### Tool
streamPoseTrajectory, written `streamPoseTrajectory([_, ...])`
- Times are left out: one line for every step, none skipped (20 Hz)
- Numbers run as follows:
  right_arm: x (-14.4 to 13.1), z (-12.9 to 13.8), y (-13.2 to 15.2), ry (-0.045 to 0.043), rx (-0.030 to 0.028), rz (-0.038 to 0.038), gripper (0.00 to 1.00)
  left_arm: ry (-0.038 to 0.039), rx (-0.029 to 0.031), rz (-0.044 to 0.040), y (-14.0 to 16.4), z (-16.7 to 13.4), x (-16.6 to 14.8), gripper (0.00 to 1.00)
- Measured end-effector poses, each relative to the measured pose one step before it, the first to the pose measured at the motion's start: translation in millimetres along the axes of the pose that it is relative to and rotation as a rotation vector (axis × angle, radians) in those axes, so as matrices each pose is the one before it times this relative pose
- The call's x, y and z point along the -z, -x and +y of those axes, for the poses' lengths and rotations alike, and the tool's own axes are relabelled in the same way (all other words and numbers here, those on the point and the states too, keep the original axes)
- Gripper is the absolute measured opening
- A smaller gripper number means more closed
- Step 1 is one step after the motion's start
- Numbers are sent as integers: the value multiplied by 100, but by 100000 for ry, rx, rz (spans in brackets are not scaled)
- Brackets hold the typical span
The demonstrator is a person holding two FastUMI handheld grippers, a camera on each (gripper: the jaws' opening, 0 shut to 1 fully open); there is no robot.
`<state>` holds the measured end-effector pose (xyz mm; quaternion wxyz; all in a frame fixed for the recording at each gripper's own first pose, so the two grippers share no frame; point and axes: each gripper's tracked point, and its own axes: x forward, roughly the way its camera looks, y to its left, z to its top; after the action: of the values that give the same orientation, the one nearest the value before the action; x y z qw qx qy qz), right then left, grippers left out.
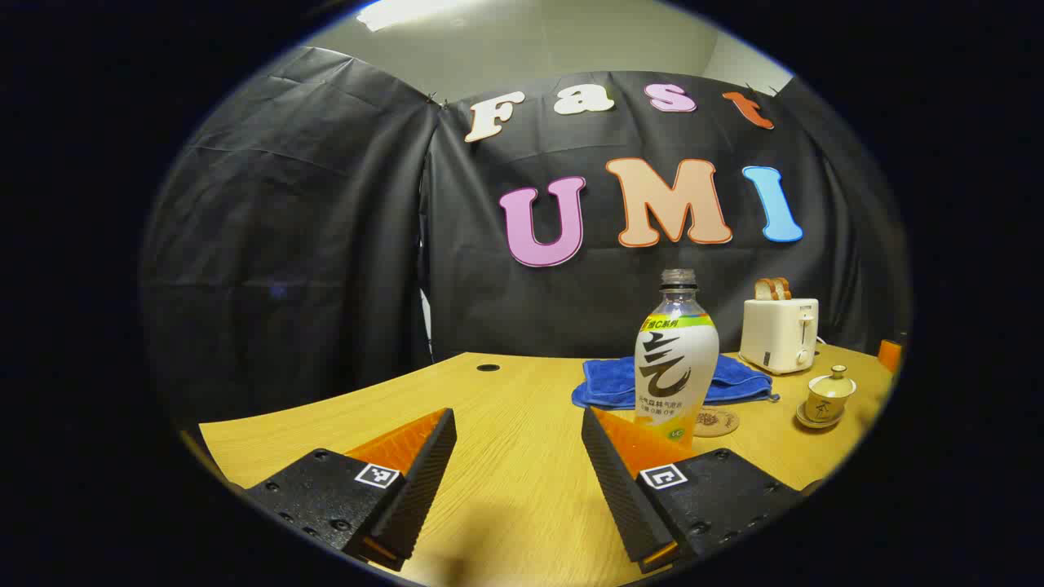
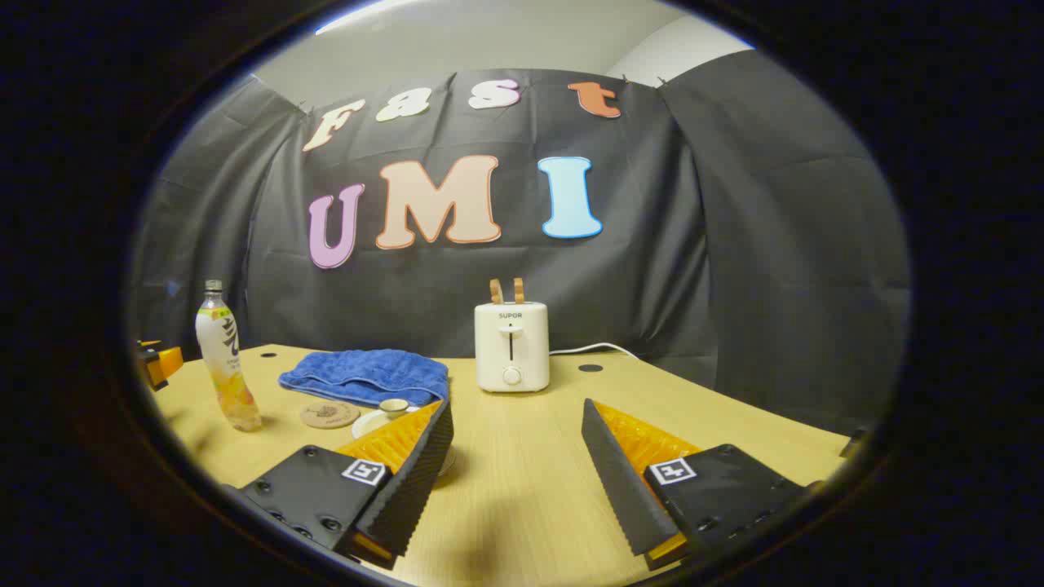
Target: Open the teacup lid with one hand, grasp the water bottle and pour water into the teacup with the other hand; after pouring, place the water bottle on the coaster and then close the teacup lid.
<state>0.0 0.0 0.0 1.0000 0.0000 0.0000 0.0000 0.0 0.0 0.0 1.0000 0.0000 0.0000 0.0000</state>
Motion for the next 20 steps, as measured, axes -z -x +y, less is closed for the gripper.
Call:
streamPoseTrajectory([-28, 15, 44, 33, 3, -8, 100, 66, -784, -35, 8, 288, 340, 90])
streamPoseTrajectory([50, -37, -79, -35, 16, -19, 100, 52, -382, -217, 62, -53, -188, 90])
streamPoseTrajectory([-19, -13, -61, 34, -11, 34, 100, 32, -78, -72, -31, -149, -65, 90])
streamPoseTrajectory([-2, 51, -24, -48, -2, -12, 100, -165, 94, -98, -26, -35, -76, 90])
streamPoseTrajectory([-20, 23, -6, 52, -22, 0, 100, -121, -2, -332, -13, 59, 24, 90])
streamPoseTrajectory([36, -9, 15, -39, 17, -8, 100, 38, -40, 213, -45, -12, -8, 90])
streamPoseTrajectory([-45, -14, -5, 10, 8, -2, 100, 206, -98, 121, 51, 11, 73, 90])
streamPoseTrajectory([34, -3, 53, 20, 9, -6, 100, 6, -3, 98, 5, -21, -30, 90])
streamPoseTrajectory([-35, -4, -6, -41, 15, -18, 100, 18, -1, -26, -30, -9, 27, 90])
streamPoseTrajectory([31, 1, 2, 53, -1, -9, 100, -13, -3, 26, -20, -39, -61, 90])
streamPoseTrajectory([-7, 32, -3, -52, 13, 16, 100, -37, -7, -77, 26, 43, 26, 90])
streamPoseTrajectory([38, -49, 51, 35, -24, -24, 100, -14, -16, -70, 23, -24, -79, 91])
streamPoseTrajectory([-42, 18, -47, -35, 18, 34, 100, -21, 13, 9, -6, 23, 68, 90])
streamPoseTrajectory([-5, 14, 15, 13, 6, -36, 100, 25, -10, -19, -50, -9, -3, 90])
streamPoseTrajectory([-3, -4, -15, -1, -1, 24, 100, -15, 3, 46, 3, -6, 28, 90])
streamPoseTrajectory([60, 5, 60, -7, -6, -39, 100, 39, -8, -49, -6, -33, -52, 90])
streamPoseTrajectory([-40, -10, -70, -8, 7, 19, 100, -26, 7, 28, 36, 28, 9, 90])
streamPoseTrajectory([28, 22, 20, 15, -12, -20, 100, -87, 7, -128, -22, -7, -49, 90])
streamPoseTrajectory([-61, -16, -46, -28, 5, 19, 100, -16, -5, 7, 21, 8, 9, 90])
streamPoseTrajectory([68, 16, 23, 25, -9, -6, 100, 2, 7, -6, -3, -31, -14, 90])
